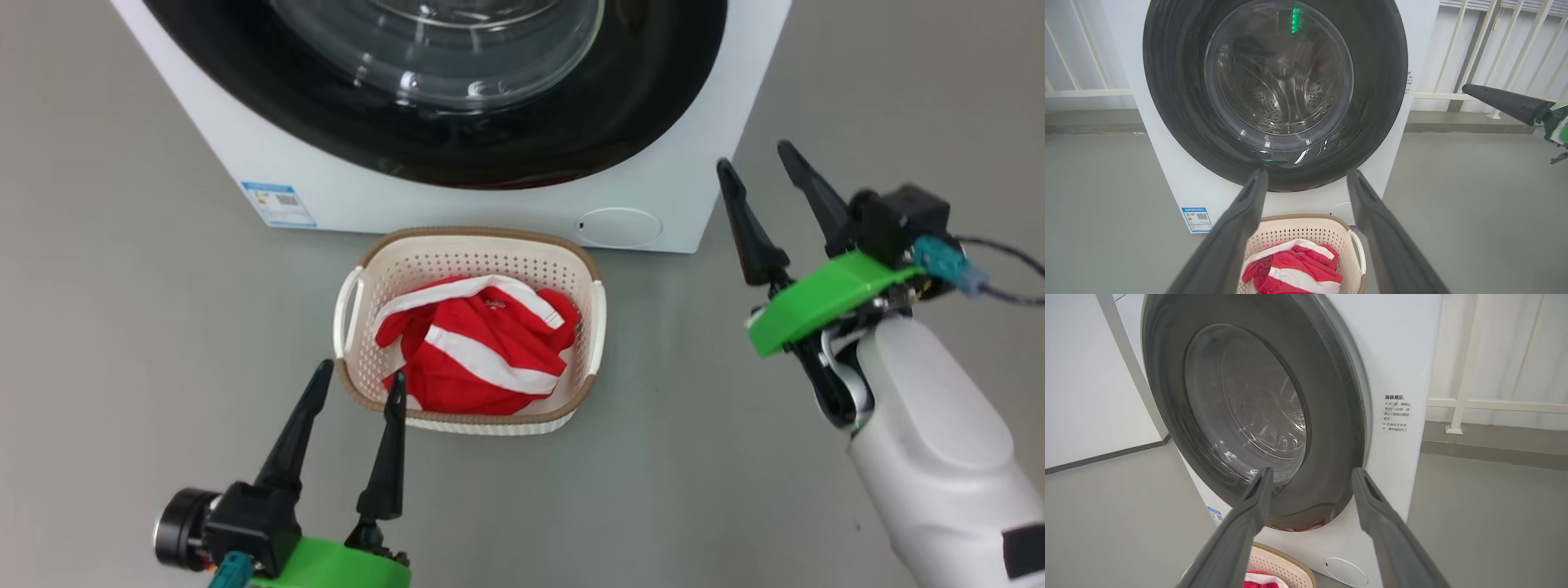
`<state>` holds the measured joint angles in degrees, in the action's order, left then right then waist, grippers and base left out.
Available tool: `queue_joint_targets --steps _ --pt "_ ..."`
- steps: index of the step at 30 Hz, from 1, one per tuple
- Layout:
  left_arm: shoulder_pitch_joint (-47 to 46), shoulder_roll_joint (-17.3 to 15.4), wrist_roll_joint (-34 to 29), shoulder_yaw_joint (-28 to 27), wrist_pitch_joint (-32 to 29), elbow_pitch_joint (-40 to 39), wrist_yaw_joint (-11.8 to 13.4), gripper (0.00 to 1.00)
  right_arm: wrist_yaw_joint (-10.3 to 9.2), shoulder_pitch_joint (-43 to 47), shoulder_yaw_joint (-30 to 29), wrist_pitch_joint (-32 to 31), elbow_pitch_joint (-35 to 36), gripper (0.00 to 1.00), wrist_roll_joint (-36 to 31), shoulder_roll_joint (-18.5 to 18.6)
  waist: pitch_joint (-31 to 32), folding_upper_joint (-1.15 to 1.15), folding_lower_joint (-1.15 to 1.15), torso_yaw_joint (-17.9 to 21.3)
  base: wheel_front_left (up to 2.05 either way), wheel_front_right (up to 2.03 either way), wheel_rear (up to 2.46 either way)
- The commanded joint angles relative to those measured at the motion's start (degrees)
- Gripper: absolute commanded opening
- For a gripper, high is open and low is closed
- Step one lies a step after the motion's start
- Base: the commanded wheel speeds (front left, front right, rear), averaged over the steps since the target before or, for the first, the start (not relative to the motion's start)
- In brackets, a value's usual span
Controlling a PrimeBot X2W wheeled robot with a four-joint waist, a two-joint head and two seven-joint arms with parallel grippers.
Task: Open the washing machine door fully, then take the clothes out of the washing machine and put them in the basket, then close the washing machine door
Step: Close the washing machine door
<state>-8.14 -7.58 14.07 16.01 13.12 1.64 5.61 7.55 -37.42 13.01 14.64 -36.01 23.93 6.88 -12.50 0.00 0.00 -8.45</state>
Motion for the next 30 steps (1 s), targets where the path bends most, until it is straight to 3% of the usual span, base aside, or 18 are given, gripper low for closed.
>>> queue_joint_targets --steps 1,17,30 --pt "0.27 -1.27 -0.03 -2.33 -0.25 -1.15 0.56 1.0 -0.06 2.45 -0.43 0.36 2.91 1.0 -1.1 -1.05 1.81 0.0 0.0 1.68 0.0 0.0 0.0" --pt "5.4 -2.77 1.38 -3.83 -2.1 -1.83 2.62 1.0 -0.06 23.85 -7.84 0.32 16.0 1.0 -7.82 -3.19 7.93 0.0 0.0 6.39 0.0 0.0 0.0" --pt "10.87 -3.47 1.71 -3.98 -3.18 -3.3 4.6 1.0 -0.06 35.71 -11.54 -4.66 25.79 1.0 -9.47 -3.98 11.69 0.0 0.0 9.0 0.0 0.0 0.0"
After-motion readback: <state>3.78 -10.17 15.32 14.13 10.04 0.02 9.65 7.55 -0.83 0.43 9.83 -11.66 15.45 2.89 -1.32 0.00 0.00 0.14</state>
